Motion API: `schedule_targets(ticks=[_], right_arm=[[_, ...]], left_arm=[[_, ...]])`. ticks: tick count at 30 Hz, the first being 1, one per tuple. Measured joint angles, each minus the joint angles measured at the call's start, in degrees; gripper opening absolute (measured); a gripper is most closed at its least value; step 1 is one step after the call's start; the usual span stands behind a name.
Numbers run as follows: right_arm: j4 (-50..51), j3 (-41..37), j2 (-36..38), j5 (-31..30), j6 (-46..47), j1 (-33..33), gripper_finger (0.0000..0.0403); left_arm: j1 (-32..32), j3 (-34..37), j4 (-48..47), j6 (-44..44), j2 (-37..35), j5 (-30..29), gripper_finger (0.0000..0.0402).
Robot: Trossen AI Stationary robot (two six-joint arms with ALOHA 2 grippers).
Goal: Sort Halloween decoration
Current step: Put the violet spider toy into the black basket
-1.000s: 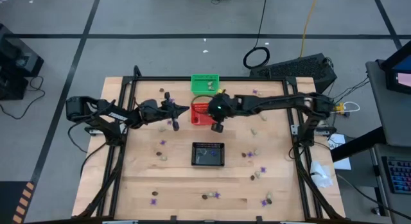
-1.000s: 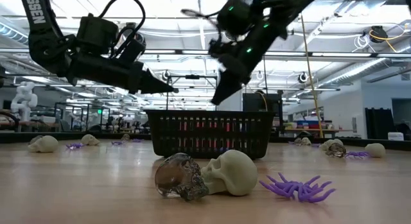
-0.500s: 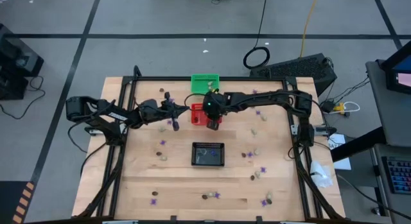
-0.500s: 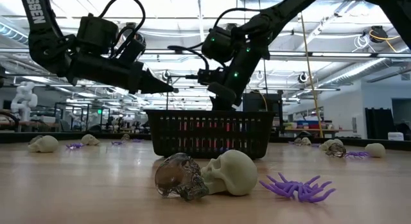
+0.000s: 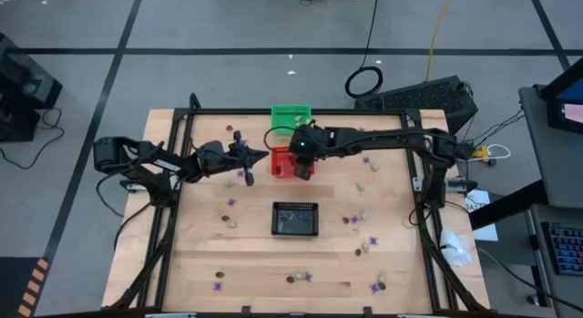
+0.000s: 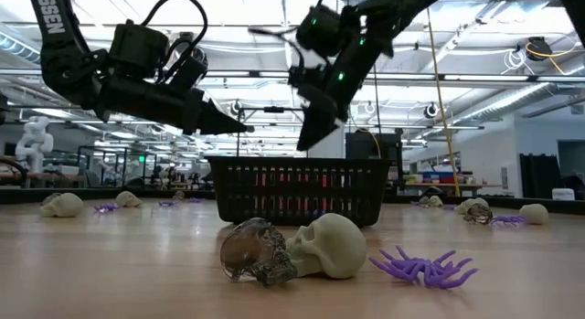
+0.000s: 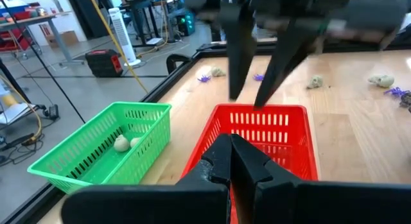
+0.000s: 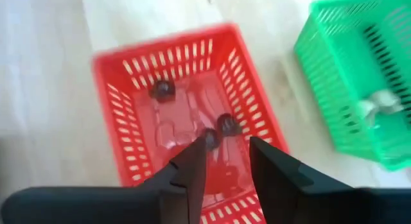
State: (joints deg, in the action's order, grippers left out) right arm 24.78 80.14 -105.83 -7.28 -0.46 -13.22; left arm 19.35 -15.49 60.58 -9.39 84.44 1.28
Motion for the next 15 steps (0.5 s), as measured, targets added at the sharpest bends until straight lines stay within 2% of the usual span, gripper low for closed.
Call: schedule_targets(ticks=[4, 7, 12, 15], right_arm=[[6.18, 0.00, 3.99, -0.38, 1.38, 2.88, 0.0103], [12.01, -1.40, 6.79, -0.28, 4.40, 6.68, 0.0077], [20.25, -6.90, 11.45, 0.07, 16.06, 14.23, 0.0016], [22.01, -12.19, 14.32, 3.55, 23.09, 18.91, 0.0005]], left_arm=[[0.00, 0.00, -0.22, 0.00, 0.00, 0.00, 0.0000], [0.00, 0.00, -0.33, -0.13, 0.00, 0.00, 0.0000], [0.13, 0.00, -0.10, -0.52, 0.00, 0.00, 0.0000], [0.13, 0.00, -0.12, -0.50, 0.00, 0.00, 0.0000]])
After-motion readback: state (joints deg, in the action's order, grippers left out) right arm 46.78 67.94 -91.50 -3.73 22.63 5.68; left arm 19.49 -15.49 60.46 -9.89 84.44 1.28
